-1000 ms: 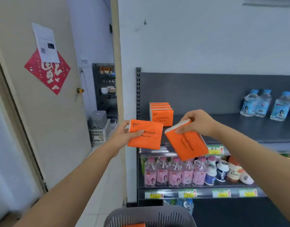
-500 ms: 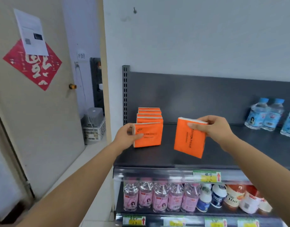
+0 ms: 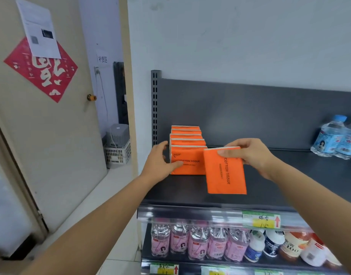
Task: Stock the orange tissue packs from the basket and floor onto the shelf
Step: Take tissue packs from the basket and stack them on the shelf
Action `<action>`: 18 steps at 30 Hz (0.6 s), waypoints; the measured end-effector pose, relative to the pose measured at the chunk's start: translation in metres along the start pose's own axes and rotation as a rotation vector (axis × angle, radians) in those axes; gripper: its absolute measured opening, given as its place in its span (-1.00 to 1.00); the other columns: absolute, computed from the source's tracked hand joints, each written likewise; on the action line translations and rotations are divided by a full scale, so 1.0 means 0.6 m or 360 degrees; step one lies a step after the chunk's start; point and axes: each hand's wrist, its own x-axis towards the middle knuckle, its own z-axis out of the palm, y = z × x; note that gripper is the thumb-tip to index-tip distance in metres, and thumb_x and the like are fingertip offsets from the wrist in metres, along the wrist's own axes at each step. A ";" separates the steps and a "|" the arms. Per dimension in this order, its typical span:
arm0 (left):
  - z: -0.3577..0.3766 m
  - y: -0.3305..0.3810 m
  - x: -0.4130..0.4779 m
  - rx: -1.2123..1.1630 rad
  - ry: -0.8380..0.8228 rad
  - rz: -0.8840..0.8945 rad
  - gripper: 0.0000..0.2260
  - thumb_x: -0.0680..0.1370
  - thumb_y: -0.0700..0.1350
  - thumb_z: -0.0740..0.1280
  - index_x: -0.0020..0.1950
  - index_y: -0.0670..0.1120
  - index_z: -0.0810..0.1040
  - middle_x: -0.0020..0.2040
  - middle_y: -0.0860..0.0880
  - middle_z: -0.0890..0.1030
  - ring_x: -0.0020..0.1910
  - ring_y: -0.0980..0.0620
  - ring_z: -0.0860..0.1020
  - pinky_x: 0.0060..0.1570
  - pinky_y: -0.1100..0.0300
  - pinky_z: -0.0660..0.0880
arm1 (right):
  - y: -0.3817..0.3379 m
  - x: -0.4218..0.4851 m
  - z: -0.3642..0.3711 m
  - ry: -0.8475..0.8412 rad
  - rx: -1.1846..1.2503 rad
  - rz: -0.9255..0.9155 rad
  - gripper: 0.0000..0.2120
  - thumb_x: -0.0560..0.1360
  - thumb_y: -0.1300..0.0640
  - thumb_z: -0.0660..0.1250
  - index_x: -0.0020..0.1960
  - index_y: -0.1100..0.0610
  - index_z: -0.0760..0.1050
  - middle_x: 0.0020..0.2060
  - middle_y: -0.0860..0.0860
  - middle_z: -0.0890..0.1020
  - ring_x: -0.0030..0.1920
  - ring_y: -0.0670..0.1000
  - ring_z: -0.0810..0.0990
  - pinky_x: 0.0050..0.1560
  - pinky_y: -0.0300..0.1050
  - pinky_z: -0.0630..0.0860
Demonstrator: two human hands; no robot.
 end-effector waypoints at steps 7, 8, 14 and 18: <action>-0.029 0.066 -0.047 0.0352 -0.0071 0.1121 -0.42 0.38 -0.03 0.44 0.37 -0.07 0.40 0.32 0.01 0.45 0.32 0.09 0.39 0.36 0.13 0.31 | -0.053 -0.001 0.063 -0.0083 -0.0878 -0.0494 -0.30 0.12 -0.10 0.64 0.18 -0.05 0.46 -0.23 -0.04 0.62 -0.24 -0.12 0.55 -0.20 -0.20 0.48; -0.026 0.072 -0.051 0.0316 -0.0134 0.1147 -0.40 0.37 -0.02 0.48 0.37 -0.07 0.39 0.30 0.01 0.48 0.29 0.10 0.43 0.34 0.20 0.33 | -0.057 -0.001 0.079 -0.0135 -0.0918 -0.0571 -0.25 0.12 -0.11 0.64 0.22 -0.03 0.43 -0.23 -0.02 0.60 -0.25 -0.09 0.52 -0.17 -0.16 0.48; -0.036 0.044 -0.065 0.0277 -0.0391 0.0907 -0.28 0.42 0.00 0.49 0.50 -0.01 0.23 0.39 0.03 0.41 0.32 0.16 0.39 0.33 0.31 0.34 | -0.042 -0.010 0.119 -0.0345 -0.1290 -0.0632 -0.01 0.10 -0.28 0.58 0.42 -0.03 0.26 0.15 -0.16 0.47 0.16 -0.05 0.48 0.16 -0.15 0.43; -0.038 0.019 -0.067 0.0312 -0.0246 0.0602 -0.24 0.42 0.08 0.48 0.50 0.04 0.15 0.41 0.08 0.27 0.33 0.16 0.34 0.34 0.11 0.40 | -0.010 -0.019 0.096 -0.0144 -0.1329 -0.0470 0.05 0.09 -0.33 0.55 0.45 -0.04 0.20 0.27 -0.08 0.39 0.25 0.00 0.45 0.23 -0.06 0.43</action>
